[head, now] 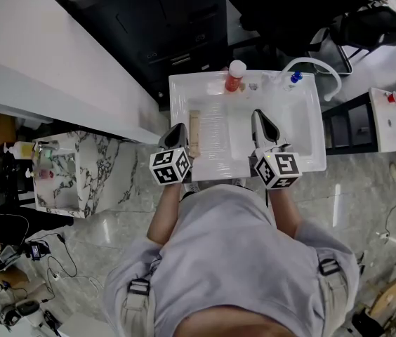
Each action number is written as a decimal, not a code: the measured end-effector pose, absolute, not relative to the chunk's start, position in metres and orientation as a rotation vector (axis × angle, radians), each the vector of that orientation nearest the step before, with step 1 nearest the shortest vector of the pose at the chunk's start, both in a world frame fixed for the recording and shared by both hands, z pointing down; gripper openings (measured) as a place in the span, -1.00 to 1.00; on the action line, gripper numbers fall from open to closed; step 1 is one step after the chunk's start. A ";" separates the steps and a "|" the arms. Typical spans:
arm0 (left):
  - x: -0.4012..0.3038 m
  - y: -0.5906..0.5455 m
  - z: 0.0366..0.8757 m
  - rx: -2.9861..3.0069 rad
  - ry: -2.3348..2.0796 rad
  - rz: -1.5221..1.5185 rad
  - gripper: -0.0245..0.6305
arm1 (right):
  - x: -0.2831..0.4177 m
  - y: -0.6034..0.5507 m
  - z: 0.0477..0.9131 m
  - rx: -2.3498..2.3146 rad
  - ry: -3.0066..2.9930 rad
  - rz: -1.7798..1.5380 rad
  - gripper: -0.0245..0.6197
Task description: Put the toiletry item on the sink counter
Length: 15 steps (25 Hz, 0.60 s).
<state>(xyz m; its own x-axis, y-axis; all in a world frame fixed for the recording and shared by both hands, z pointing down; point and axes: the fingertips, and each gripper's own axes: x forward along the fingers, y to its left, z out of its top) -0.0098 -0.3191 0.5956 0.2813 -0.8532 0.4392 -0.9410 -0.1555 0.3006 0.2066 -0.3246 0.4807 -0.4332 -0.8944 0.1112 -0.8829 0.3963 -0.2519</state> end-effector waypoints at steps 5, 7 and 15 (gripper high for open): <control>-0.008 -0.320 0.568 2.101 -1.652 0.167 -0.91 | 0.208 -0.323 0.479 -1.646 2.585 -0.421 -0.91; -0.008 -0.320 0.557 2.124 -1.662 0.138 -0.91 | 0.208 -0.323 0.478 -1.647 2.585 -0.419 -0.91; -0.005 -0.317 0.522 2.208 -1.690 0.044 -0.91 | 0.207 -0.321 0.476 -1.645 2.585 -0.405 -0.91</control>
